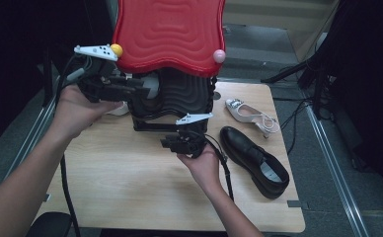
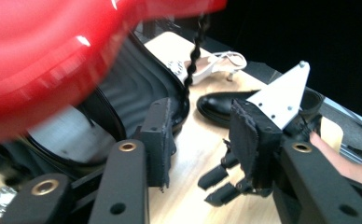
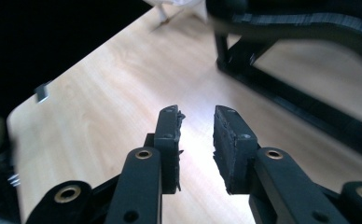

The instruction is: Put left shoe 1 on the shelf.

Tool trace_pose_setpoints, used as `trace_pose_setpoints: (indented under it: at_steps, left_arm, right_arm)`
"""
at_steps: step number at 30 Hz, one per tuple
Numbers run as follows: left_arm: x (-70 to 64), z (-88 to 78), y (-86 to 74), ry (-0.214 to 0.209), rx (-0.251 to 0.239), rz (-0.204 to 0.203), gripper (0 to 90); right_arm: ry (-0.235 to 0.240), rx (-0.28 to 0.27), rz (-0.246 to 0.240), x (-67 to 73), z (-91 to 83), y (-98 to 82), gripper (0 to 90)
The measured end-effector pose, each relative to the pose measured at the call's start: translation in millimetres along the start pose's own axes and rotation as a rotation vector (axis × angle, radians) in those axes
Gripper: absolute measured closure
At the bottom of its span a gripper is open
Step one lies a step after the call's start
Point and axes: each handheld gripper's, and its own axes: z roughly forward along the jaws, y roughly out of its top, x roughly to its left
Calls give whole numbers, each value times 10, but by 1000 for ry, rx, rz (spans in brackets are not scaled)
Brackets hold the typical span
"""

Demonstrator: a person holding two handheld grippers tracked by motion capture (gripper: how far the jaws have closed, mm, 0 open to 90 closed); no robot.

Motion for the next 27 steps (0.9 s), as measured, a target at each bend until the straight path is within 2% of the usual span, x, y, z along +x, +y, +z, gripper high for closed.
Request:
trace_pose_setpoints:
  at_steps: [3,5,8,11,12,17,21,25,27]
  left_arm:
    - [-32,45,-138,5,7,-1,565]
    - [-39,75,-227,0,11,-10,556]
    - [-48,137,-372,14,21,-9,541]
    - [-54,196,-494,-16,4,-23,506]
    - [-56,222,-540,-27,0,-25,486]
    - [-35,359,-750,-27,53,-44,482]
    - [-29,458,-902,-28,87,-51,481]
    - [-40,533,-1019,-18,117,-43,485]
    - [-45,564,-1074,-26,125,-43,488]
  right_arm:
    - [-6,16,12,-11,-21,-144,690]
    - [-6,16,22,-15,-29,-176,686]
    - [16,7,43,-47,-63,-263,663]
    - [26,9,50,-56,-102,-334,623]
    - [15,11,33,-51,-123,-378,604]
    - [2,-24,15,-59,-183,-466,562]
    - [40,-33,46,-112,-230,-537,536]
    - [30,-28,66,-114,-256,-597,502]
    - [-3,-30,74,-91,-275,-628,510]
